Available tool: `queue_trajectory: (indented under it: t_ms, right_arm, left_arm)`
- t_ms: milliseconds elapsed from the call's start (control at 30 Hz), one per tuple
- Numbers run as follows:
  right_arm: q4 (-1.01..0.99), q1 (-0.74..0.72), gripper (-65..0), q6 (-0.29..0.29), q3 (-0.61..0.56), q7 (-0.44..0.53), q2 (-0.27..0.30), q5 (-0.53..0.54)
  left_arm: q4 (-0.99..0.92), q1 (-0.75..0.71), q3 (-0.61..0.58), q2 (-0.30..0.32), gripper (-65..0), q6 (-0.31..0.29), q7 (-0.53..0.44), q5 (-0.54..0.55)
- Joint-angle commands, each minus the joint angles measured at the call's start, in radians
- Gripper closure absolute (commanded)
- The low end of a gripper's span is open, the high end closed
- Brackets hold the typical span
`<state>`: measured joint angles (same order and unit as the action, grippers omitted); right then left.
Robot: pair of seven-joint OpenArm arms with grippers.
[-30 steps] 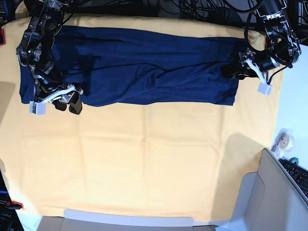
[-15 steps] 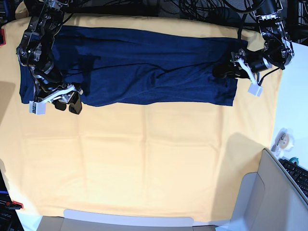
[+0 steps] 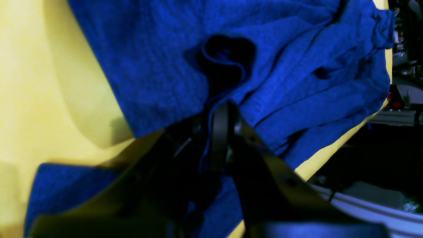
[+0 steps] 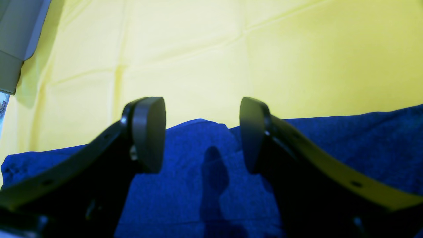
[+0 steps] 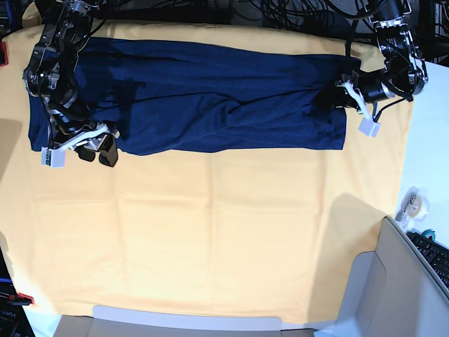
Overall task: Fold the T-shirt properly
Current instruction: 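Lift the grasped shirt end and fold it toward the right gripper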
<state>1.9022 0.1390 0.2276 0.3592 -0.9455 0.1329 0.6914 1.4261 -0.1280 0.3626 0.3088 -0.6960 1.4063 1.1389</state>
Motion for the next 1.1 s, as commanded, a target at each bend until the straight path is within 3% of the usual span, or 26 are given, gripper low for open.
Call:
queue_trajectory:
  t_ms: [0,233,600,833,967,1067]
  right_arm:
    - [0.021,-0.009,-34.9,0.005,0.007,0.024,0.012,0.014]
    - [0.023,-0.011,-34.9,0.005,0.008,0.026,0.029,0.011]
    - [0.024,0.007,-34.9,0.005,0.194,0.023,0.029,0.015]
    - [0.029,0.04,-34.9,0.005,0.232,0.023,0.043,0.017]
    - [0.03,0.05,-34.9,0.005,0.237,0.024,0.044,0.014]
    - [0.03,0.061,-34.9,0.005,0.272,0.024,0.044,0.014]
  left_arm:
    - [0.049,0.011,0.003,-0.007,0.0,-0.002,-0.01,0.031]
    - [0.206,0.011,-0.07,-0.082,0.0,-0.002,-0.01,0.033]
    - [0.209,0.1,-0.293,-0.204,0.0,-0.002,-0.01,0.025]
    - [0.209,0.178,-0.386,-0.274,0.0,-0.002,-0.01,0.023]
    - [0.207,0.198,-0.463,-0.297,0.0,-0.002,-0.01,0.023]
    - [0.207,0.198,-0.534,-0.297,0.0,-0.002,-0.063,0.023]
